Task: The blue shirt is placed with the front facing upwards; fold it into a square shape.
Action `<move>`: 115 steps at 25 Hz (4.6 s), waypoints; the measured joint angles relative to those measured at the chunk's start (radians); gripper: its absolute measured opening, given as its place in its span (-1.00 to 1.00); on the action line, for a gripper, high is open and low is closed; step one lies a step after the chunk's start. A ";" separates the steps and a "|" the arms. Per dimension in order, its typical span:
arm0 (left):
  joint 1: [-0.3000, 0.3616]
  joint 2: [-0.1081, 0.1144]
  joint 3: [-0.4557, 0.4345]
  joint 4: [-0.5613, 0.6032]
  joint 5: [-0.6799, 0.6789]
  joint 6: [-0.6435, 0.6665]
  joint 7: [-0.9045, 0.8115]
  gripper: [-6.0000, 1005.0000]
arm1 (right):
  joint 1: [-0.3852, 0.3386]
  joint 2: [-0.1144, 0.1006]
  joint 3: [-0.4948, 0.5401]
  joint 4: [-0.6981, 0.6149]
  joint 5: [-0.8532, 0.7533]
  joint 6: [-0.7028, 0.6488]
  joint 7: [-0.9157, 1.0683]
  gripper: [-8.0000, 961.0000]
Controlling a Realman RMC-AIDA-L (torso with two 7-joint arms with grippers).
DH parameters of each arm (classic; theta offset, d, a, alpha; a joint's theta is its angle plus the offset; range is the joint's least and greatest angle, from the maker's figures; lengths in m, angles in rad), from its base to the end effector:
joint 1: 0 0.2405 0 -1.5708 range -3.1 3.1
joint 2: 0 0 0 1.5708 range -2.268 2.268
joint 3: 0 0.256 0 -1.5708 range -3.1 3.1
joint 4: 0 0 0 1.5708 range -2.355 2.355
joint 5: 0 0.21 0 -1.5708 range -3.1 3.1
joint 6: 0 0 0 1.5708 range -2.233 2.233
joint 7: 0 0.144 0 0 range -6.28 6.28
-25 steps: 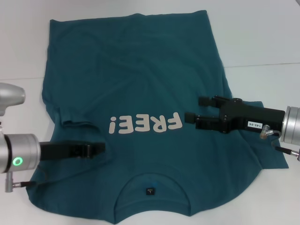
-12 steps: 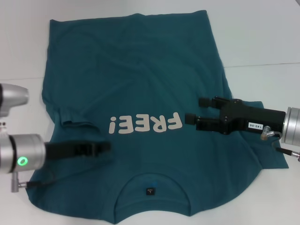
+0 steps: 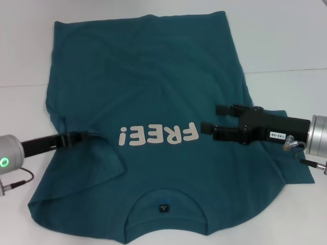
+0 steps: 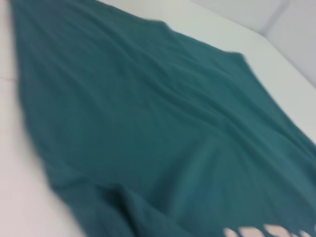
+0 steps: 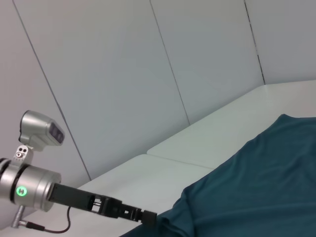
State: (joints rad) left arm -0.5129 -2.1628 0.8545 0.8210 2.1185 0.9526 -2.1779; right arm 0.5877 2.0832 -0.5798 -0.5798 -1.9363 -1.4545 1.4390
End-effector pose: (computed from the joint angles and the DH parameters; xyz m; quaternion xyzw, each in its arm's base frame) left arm -0.2842 0.3854 -0.0073 -0.7762 -0.5248 -0.1851 0.2966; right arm 0.2548 0.3576 0.0039 -0.8961 0.2739 0.2982 0.1817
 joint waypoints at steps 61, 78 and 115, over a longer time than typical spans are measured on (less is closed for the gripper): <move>-0.046 0.006 0.069 -0.055 0.083 -0.129 -0.019 0.51 | 0.005 -0.005 0.000 -0.003 0.002 0.005 0.031 0.96; -0.133 0.002 0.075 -0.125 0.085 -0.195 -0.006 0.51 | -0.004 -0.005 0.000 -0.023 0.001 -0.002 0.040 0.96; 0.098 -0.004 -0.134 -0.024 -0.322 0.453 0.452 0.62 | -0.036 -0.040 0.007 -0.048 0.007 0.070 0.161 0.96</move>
State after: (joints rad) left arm -0.4149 -2.1667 0.7206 0.7973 1.7969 1.4058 -1.7257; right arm 0.5516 2.0428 -0.5732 -0.6278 -1.9289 -1.3848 1.5999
